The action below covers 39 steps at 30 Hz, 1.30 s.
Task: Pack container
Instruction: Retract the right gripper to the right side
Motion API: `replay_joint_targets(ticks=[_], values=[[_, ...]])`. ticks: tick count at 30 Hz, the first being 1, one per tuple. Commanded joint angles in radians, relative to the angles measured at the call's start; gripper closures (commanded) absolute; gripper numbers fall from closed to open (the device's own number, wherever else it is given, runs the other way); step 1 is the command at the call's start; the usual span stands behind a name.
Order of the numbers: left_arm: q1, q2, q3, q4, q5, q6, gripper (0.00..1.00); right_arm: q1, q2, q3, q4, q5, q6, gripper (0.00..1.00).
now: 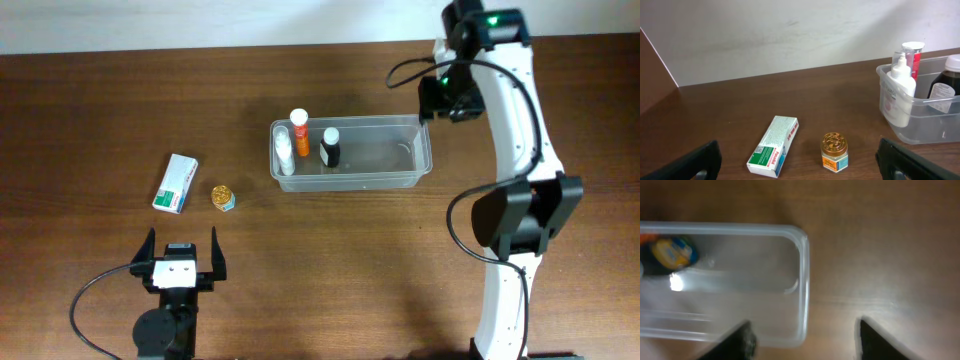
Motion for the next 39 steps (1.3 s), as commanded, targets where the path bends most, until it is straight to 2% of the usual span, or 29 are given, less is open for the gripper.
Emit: replay_joint_targets(ticks=[1, 6, 25, 39], values=[[0.006, -0.008, -0.003, -0.002, 0.011, 0.017, 0.01, -0.012, -0.016, 0.135, -0.032, -0.005, -0.005, 0.02], [0.006, -0.008, -0.003, -0.002, 0.011, 0.017, 0.0, -0.069, -0.061, 0.16, -0.031, 0.015, -0.001, 0.02], [0.006, -0.008, -0.003, -0.002, 0.011, 0.017, 0.01, -0.465, -0.073, 0.138, -0.031, 0.014, 0.033, 0.02], [0.006, -0.008, -0.003, 0.0, -0.005, 0.035, 0.0, -0.508, -0.073, 0.138, -0.031, 0.014, 0.033, 0.02]])
